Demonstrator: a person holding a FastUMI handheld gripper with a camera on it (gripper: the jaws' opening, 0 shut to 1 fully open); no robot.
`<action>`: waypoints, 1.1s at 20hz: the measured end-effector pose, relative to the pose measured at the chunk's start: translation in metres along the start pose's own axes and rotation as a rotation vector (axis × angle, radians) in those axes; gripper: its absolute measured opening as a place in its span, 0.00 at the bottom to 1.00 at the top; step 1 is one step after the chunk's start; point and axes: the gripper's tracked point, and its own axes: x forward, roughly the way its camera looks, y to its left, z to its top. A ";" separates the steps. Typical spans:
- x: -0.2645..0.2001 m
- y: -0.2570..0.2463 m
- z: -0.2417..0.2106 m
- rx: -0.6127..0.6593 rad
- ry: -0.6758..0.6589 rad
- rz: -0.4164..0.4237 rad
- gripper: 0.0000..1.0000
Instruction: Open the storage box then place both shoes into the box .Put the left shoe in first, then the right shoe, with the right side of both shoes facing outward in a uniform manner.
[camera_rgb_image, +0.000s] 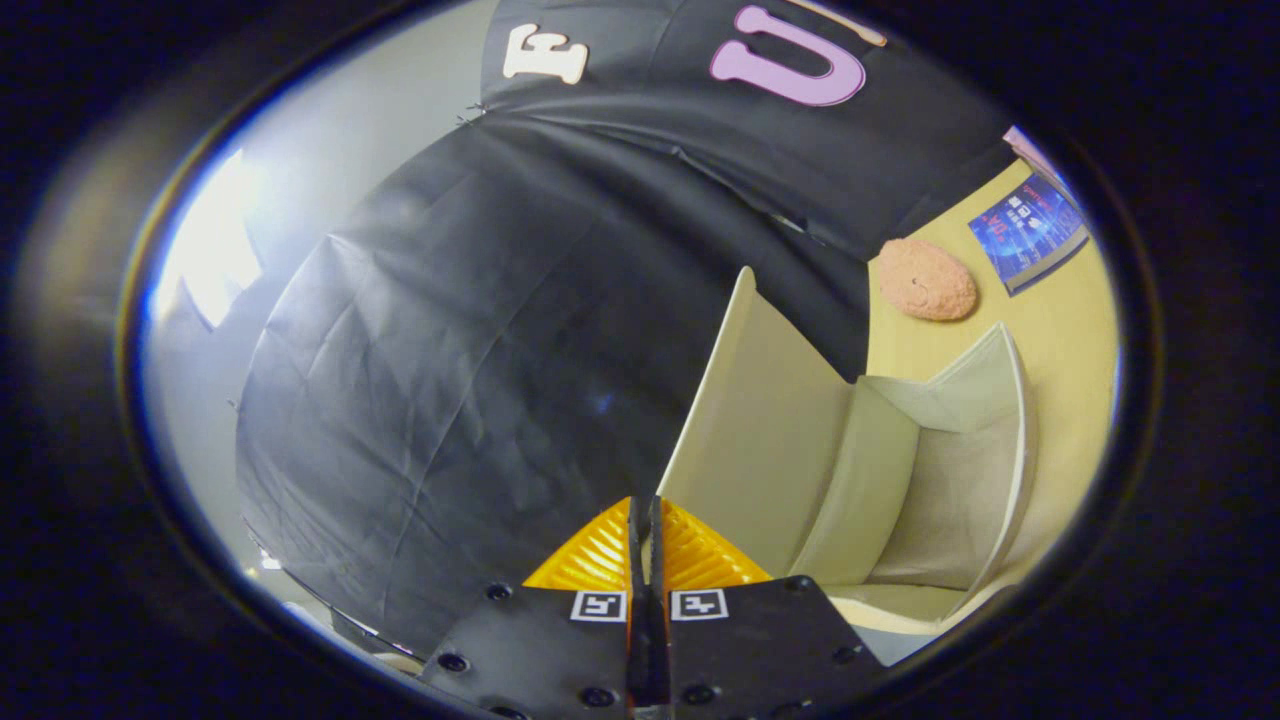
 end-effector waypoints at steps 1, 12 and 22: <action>0.008 -0.002 -0.004 -0.007 0.007 -0.010 0.02; -0.008 -0.033 -0.004 -0.143 -0.018 -0.113 0.99; -0.080 -0.095 0.028 -0.202 -0.077 -0.307 0.99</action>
